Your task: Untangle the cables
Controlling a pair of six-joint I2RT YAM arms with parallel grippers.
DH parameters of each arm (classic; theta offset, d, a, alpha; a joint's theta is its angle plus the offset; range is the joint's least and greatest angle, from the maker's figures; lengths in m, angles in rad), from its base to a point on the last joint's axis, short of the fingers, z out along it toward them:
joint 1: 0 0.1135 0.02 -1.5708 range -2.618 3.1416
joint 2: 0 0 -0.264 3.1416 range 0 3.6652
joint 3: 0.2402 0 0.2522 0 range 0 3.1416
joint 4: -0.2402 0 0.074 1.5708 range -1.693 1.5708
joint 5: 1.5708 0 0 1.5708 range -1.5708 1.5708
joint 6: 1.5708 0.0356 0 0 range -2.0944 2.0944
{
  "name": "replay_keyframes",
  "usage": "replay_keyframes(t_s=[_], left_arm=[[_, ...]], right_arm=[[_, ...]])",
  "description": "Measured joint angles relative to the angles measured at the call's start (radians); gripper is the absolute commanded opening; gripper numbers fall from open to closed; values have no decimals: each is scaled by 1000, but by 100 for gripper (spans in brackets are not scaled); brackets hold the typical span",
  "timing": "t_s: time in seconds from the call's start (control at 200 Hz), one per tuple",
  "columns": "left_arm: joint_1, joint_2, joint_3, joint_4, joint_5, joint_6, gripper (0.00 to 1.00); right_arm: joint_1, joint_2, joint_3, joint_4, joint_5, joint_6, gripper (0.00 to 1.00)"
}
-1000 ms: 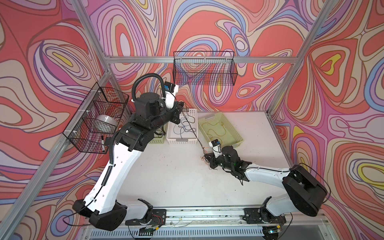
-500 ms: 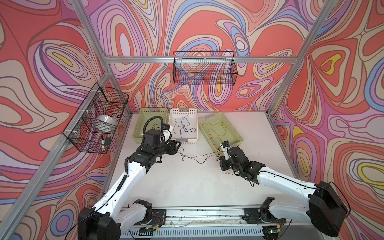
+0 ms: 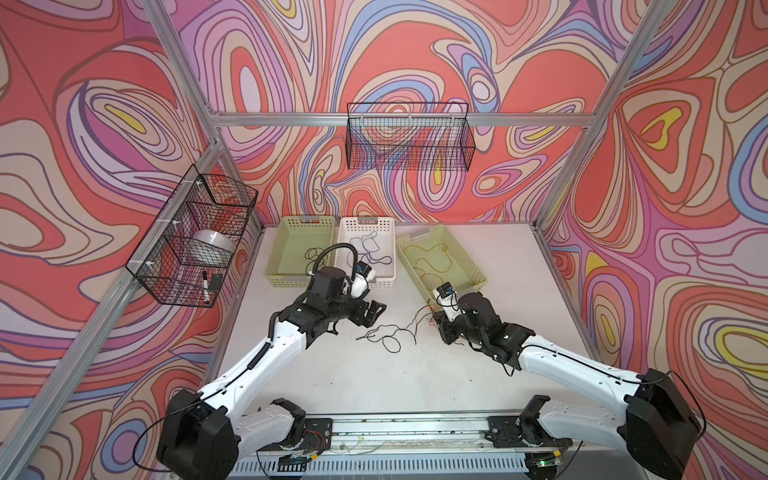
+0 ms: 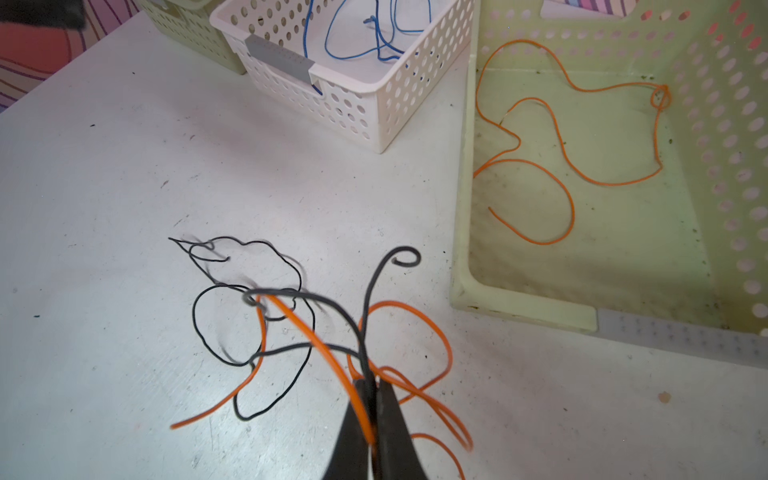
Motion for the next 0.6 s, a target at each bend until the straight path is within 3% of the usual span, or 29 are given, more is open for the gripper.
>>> replay_keyframes(t_s=[0.065,0.215,0.335,0.436,0.476,0.601], left_arm=[[-65,60,18,17,4,19,65],[-172,165,61,83,6,33,61],[-199,223,95,140,20,28,54],[-203,274,129,179,31,19,42],[-203,293,142,190,36,16,36],[-203,335,169,201,51,8,3]], right_arm=[[0,5,0,15,-10,-6,1],[0,43,5,24,-26,-8,2],[0,47,5,36,-37,-9,4],[0,46,5,56,-48,-9,8],[0,44,5,64,-52,-9,10],[0,32,3,87,-62,-13,28]])
